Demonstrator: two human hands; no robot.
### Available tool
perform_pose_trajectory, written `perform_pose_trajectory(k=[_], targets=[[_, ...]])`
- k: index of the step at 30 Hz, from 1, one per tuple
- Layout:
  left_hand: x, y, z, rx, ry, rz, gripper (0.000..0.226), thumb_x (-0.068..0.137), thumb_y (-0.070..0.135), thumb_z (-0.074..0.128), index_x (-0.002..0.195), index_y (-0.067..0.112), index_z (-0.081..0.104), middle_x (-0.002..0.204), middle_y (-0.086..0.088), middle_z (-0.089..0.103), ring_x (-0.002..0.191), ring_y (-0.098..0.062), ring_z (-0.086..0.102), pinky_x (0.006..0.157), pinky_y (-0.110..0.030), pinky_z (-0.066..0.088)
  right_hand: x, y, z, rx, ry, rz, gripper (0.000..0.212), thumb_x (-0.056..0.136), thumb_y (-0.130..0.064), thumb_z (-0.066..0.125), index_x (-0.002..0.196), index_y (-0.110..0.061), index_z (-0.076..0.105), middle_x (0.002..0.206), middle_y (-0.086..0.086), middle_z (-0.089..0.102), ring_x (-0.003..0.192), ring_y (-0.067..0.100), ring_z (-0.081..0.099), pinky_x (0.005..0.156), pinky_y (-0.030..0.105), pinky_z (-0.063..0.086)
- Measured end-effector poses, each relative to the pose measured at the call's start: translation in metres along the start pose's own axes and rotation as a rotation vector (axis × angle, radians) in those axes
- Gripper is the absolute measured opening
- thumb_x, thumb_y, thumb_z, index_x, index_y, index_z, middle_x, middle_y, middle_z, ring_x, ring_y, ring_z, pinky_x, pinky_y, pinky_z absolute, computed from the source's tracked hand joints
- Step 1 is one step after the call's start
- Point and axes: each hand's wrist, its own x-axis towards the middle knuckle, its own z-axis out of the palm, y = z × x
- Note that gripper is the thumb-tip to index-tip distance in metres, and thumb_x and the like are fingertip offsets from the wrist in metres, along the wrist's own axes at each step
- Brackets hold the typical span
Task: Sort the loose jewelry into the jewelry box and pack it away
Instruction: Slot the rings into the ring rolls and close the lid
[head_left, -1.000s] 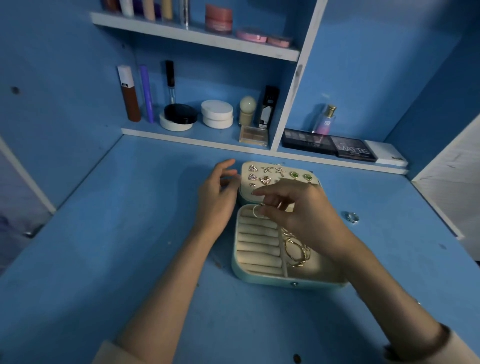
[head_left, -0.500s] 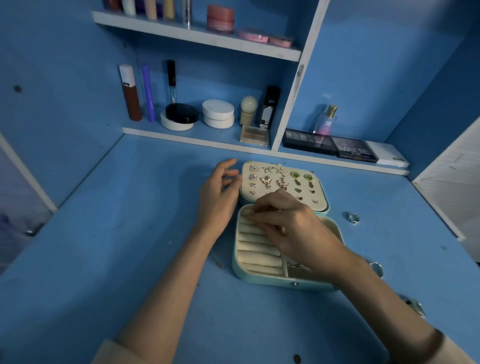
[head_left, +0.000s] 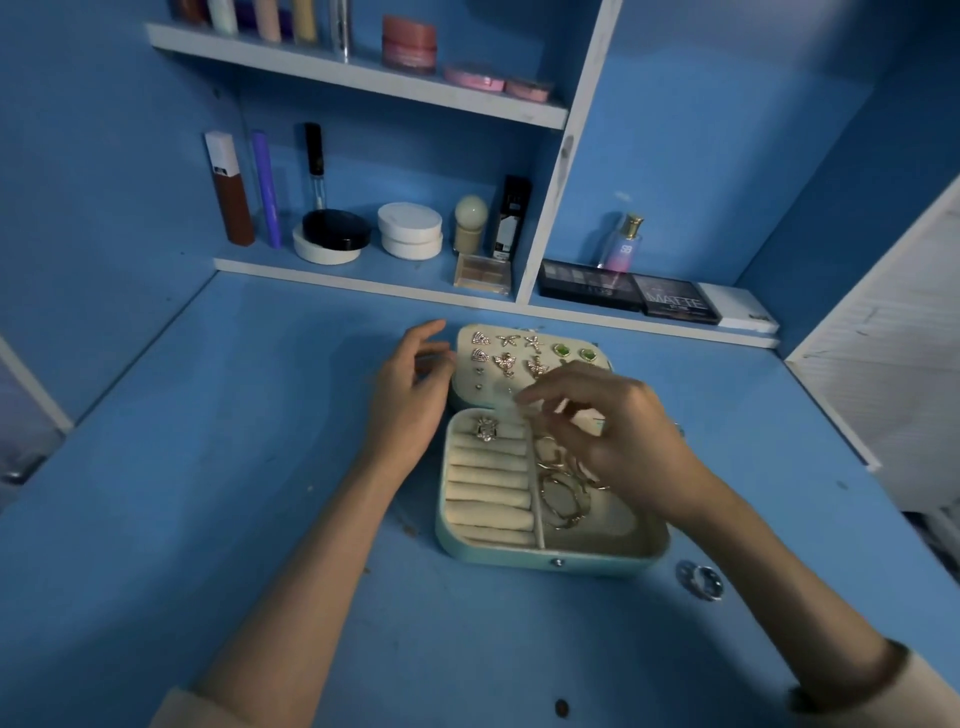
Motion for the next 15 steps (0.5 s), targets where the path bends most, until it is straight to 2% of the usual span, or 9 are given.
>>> perform_pose_trajectory(k=[2,4,8,10,15], targets=[[0.0,0.0,-0.001,-0.004,-0.004,-0.003,0.033,0.094,0.008,0.054,0.126,0.018,0.056,0.099,0.011,0.06,0.091,0.0,0.058,0.084,-0.019,0.047,-0.005,0.017,-0.018,-0.124,0.087,0.099,0.02,0.082,-0.001,0.066,0.092,-0.017,0.072,0.089,-0.003,0.064,0.072,0.009,0.057,0.066,0.009,0.043],[0.0,-0.001,0.001,-0.015,-0.007,0.0,0.033,0.094,0.007,0.053,0.126,0.017,0.056,0.098,0.012,0.06,0.091,-0.002,0.058,0.084,-0.019,0.046,-0.011,0.038,-0.036,-0.28,0.098,0.262,0.02,0.082,-0.003,0.066,0.095,-0.018,0.071,0.091,0.001,0.062,0.07,0.008,0.053,0.064,0.007,0.038],[0.0,-0.001,0.001,-0.017,-0.004,-0.003,0.033,0.094,0.007,0.054,0.126,0.016,0.056,0.099,0.009,0.059,0.093,-0.005,0.058,0.083,-0.019,0.045,-0.024,0.069,-0.055,-0.47,-0.155,0.617,0.033,0.085,-0.023,0.066,0.118,-0.02,0.063,0.106,0.007,0.057,0.082,0.015,0.05,0.076,0.021,0.035],[0.0,-0.001,0.001,-0.02,-0.004,-0.005,0.033,0.094,0.007,0.054,0.125,0.017,0.056,0.098,0.01,0.059,0.094,-0.007,0.058,0.084,-0.02,0.045,-0.028,0.073,-0.056,-0.471,-0.223,0.652,0.033,0.085,-0.023,0.065,0.118,-0.018,0.063,0.103,0.005,0.056,0.082,0.014,0.048,0.077,0.022,0.035],[0.0,-0.001,0.001,-0.013,0.0,-0.019,0.033,0.094,0.007,0.054,0.125,0.016,0.056,0.101,0.005,0.06,0.097,-0.012,0.058,0.088,-0.026,0.045,-0.031,0.068,-0.048,-0.453,-0.117,0.617,0.021,0.085,-0.01,0.064,0.104,-0.012,0.072,0.1,0.009,0.067,0.089,0.023,0.059,0.076,0.024,0.041]])
